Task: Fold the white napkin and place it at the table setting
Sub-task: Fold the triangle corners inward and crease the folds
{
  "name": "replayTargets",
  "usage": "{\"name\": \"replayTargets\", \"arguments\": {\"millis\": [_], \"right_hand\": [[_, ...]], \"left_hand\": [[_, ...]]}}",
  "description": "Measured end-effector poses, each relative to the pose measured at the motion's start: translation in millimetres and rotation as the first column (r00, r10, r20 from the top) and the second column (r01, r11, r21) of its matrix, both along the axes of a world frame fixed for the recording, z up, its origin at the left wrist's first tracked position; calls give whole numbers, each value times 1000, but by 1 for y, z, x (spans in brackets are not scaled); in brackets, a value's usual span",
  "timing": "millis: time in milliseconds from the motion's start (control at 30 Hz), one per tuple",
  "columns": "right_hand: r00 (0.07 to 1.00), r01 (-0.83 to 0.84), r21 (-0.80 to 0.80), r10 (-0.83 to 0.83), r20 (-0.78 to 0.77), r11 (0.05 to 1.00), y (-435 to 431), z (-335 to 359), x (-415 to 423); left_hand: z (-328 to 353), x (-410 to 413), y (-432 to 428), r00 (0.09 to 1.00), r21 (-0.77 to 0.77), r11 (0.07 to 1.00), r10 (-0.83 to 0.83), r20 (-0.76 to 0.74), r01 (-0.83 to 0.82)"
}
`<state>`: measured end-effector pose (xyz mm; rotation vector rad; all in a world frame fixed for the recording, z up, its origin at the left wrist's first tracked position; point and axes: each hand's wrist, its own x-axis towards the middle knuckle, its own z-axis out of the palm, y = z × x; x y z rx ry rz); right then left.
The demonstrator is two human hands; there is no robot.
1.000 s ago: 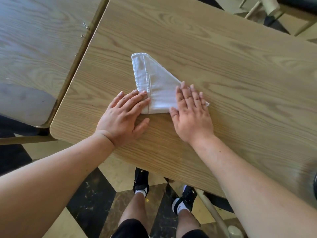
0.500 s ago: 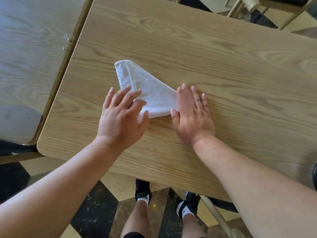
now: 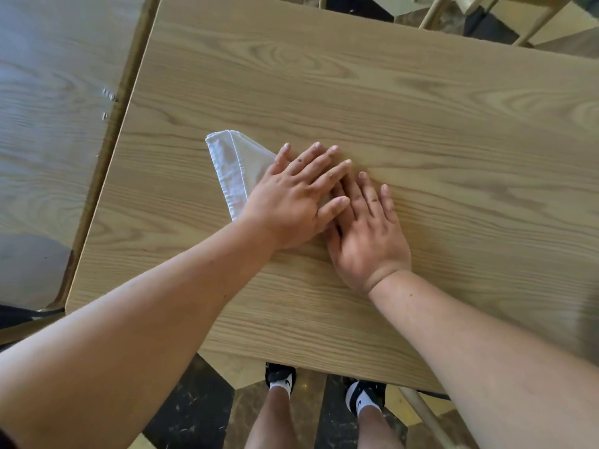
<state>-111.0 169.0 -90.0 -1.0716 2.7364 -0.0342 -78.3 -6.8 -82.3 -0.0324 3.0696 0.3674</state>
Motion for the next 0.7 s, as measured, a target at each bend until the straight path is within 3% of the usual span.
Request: {"name": "replayTargets", "arguments": {"millis": [200, 400, 700], "right_hand": [[1000, -7, -7, 7, -30, 1000, 1, 0, 0], [999, 0, -11, 0, -41, 1000, 0, -1, 0], [999, -3, -18, 2, -45, 1000, 1, -3, 0]], "left_hand": [[3, 1, -48, 992, -66, 990, 125, 22, -123], [11, 5, -111, 933, -24, 938, 347, 93, -346], [10, 6, -121, 932, -29, 937, 349, 100, -348]]}}
